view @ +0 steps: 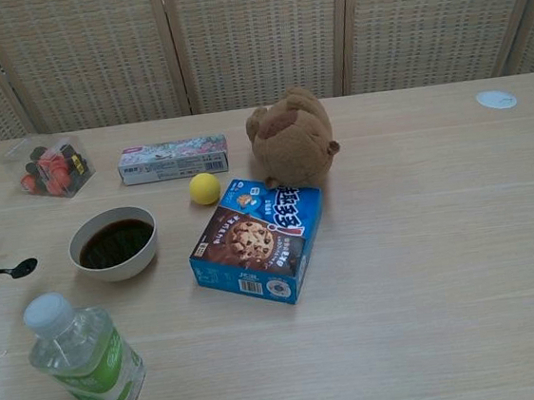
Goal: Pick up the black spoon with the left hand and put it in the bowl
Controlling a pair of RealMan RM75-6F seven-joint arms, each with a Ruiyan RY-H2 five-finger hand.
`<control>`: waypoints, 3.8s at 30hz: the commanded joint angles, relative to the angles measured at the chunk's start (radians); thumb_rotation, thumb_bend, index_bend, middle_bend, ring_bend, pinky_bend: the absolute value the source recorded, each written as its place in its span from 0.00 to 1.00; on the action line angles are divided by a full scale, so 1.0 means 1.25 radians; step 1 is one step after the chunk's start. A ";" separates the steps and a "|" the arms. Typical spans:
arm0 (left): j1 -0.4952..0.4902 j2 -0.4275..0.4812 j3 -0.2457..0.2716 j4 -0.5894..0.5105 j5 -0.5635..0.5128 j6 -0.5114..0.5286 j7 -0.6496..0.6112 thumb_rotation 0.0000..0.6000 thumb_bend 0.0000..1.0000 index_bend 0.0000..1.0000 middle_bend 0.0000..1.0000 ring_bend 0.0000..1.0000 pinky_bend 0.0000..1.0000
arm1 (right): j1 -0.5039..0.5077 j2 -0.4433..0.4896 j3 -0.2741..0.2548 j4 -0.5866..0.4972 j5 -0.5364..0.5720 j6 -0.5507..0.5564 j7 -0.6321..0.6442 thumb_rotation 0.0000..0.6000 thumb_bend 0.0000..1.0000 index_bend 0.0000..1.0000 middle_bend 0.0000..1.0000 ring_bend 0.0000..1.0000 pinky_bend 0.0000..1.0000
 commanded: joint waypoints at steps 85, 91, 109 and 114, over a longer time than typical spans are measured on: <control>-0.286 -0.122 0.064 0.102 0.304 -0.020 0.656 1.00 0.46 0.62 0.05 0.00 0.00 | -0.024 -0.028 0.005 0.064 0.021 0.001 0.063 1.00 0.30 0.43 0.27 0.13 0.24; -0.285 -0.114 0.059 0.120 0.289 -0.016 0.655 1.00 0.46 0.62 0.05 0.00 0.00 | -0.024 -0.029 0.005 0.067 0.022 -0.004 0.063 1.00 0.30 0.43 0.27 0.13 0.24; -0.268 -0.099 0.096 0.086 0.315 0.011 0.627 1.00 0.46 0.62 0.04 0.00 0.00 | -0.024 -0.029 0.005 0.064 0.019 -0.003 0.059 1.00 0.30 0.43 0.27 0.13 0.24; -0.282 -0.113 0.078 0.082 0.305 0.004 0.642 1.00 0.46 0.62 0.04 0.00 0.00 | -0.027 -0.029 0.006 0.065 0.022 -0.004 0.060 1.00 0.30 0.43 0.27 0.13 0.24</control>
